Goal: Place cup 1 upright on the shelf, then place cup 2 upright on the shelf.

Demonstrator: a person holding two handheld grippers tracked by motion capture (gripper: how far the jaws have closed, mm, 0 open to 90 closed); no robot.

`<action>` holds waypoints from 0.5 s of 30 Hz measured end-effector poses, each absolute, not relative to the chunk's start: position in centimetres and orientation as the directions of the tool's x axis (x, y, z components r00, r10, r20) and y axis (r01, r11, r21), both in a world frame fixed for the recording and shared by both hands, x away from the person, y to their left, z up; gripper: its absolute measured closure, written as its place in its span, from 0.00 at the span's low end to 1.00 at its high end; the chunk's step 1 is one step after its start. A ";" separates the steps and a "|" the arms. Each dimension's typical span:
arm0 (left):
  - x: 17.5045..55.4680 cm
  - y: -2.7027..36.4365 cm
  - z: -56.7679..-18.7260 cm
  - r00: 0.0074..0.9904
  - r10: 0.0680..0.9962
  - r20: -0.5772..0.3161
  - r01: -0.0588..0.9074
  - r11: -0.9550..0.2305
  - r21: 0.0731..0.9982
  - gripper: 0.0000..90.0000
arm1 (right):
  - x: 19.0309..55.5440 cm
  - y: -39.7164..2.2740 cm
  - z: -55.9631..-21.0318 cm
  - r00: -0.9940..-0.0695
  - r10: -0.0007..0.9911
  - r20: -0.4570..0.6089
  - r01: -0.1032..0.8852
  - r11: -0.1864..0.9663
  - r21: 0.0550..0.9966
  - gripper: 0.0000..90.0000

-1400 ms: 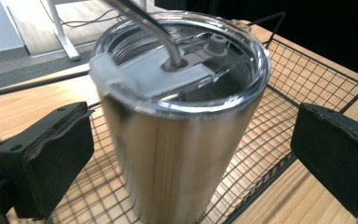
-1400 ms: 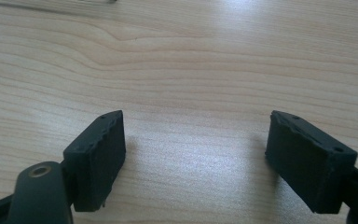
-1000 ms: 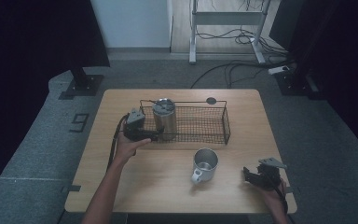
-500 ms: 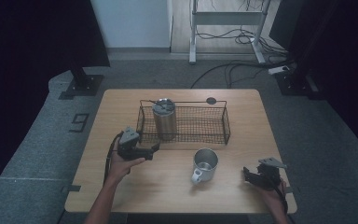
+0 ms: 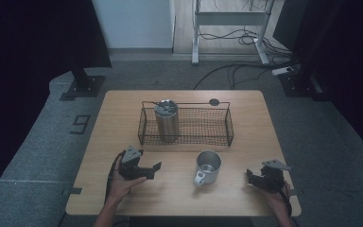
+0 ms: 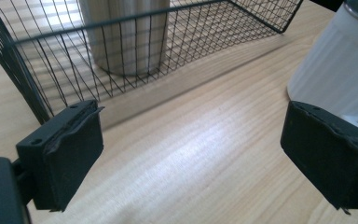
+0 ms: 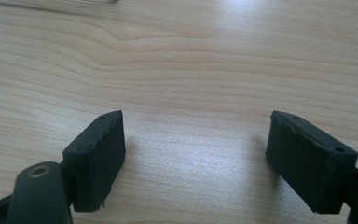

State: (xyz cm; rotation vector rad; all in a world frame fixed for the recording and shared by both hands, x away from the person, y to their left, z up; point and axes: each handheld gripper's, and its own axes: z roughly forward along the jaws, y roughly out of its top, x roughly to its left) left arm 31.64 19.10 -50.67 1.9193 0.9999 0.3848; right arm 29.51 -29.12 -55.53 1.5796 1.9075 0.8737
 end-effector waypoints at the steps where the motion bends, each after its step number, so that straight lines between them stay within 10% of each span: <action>1: 31.6 19.1 -50.8 0.621 0.773 -0.127 0.492 -0.259 0.831 0.07 | 29.5 -29.1 -55.5 -0.196 0.981 0.016 0.653 0.118 0.748 0.21; 15: 31.3 18.9 -51.8 0.616 0.775 -0.139 0.517 -0.265 0.814 0.07 | 29.3 -29.1 -55.4 -0.228 0.973 0.024 0.633 0.130 0.763 0.20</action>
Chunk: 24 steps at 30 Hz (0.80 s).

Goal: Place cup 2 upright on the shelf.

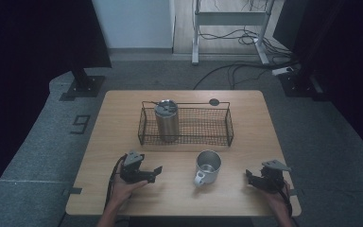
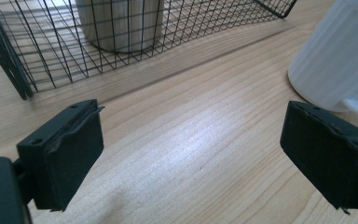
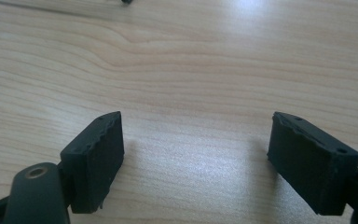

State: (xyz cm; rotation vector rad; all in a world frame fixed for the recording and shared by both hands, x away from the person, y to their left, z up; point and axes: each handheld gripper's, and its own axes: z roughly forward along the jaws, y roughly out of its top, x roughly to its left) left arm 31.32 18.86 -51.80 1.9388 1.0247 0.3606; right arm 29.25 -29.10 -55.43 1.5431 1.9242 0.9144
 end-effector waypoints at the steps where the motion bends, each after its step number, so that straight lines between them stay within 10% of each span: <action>1: 31.3 18.9 -51.8 0.616 0.775 -0.139 0.517 -0.265 0.814 0.07 | 29.3 -29.1 -55.4 -0.228 0.973 0.024 0.633 0.130 0.763 0.20; 24: 31.1 17.9 -52.5 0.633 0.762 -0.139 0.522 -0.287 0.803 0.07 | 27.6 -26.9 -52.6 -0.349 0.935 0.068 0.524 0.134 0.841 0.19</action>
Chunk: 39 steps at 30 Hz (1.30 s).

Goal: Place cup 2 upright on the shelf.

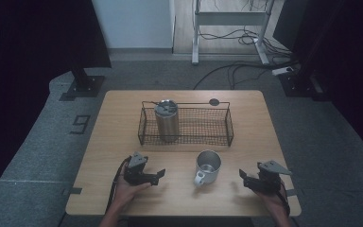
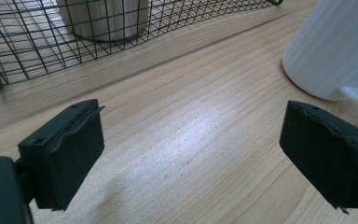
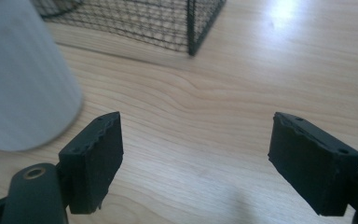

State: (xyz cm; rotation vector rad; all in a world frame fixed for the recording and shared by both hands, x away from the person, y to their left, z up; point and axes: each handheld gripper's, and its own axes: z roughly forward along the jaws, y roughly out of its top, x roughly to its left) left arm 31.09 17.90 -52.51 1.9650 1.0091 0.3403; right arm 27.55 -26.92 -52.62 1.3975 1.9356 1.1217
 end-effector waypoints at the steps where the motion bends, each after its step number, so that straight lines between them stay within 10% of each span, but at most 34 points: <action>1: 31.1 17.9 -52.5 0.632 0.762 -0.139 0.521 -0.286 0.804 0.07 | 27.5 -26.8 -52.5 -0.353 0.933 0.070 0.520 0.133 0.844 0.19; 39: 30.9 17.8 -52.4 0.641 0.753 -0.149 0.523 -0.287 0.802 0.07 | 25.8 -22.0 -48.5 -0.487 0.865 0.119 0.432 0.120 0.894 0.15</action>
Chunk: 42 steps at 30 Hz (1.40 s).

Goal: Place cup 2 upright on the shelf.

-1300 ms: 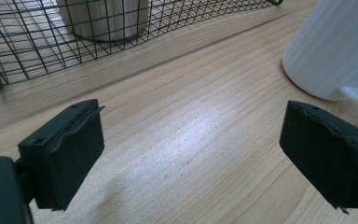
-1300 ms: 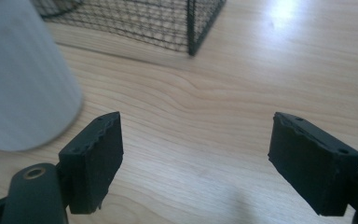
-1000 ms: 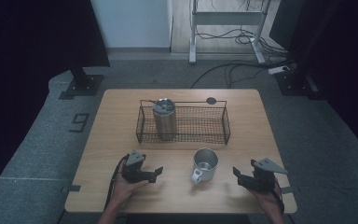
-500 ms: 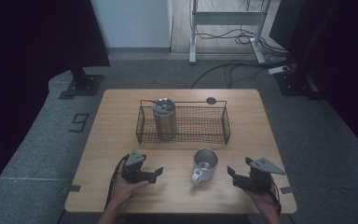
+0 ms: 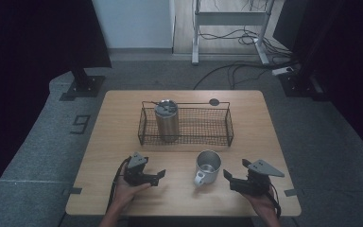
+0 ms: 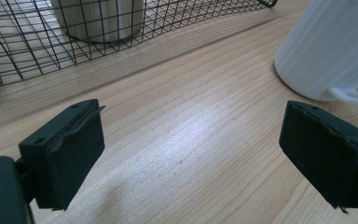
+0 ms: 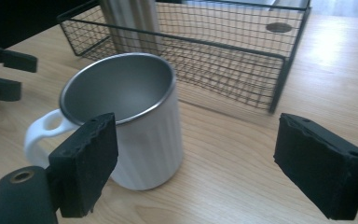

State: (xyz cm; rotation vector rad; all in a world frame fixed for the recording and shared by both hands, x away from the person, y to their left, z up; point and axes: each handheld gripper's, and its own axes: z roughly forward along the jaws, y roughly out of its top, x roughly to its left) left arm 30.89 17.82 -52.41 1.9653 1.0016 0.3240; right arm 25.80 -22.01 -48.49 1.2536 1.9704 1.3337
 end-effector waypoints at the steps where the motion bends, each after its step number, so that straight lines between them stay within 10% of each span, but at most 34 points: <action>1: 30.9 17.8 -52.4 0.641 0.753 -0.149 0.524 -0.287 0.802 0.07 | 25.8 -21.9 -48.5 -0.492 0.862 0.119 0.434 0.124 0.892 0.14; 42: 30.9 17.6 -52.7 0.651 0.743 -0.158 0.530 -0.295 0.795 0.08 | 27.4 -17.0 -48.9 -0.574 0.811 0.115 0.416 0.168 0.894 0.03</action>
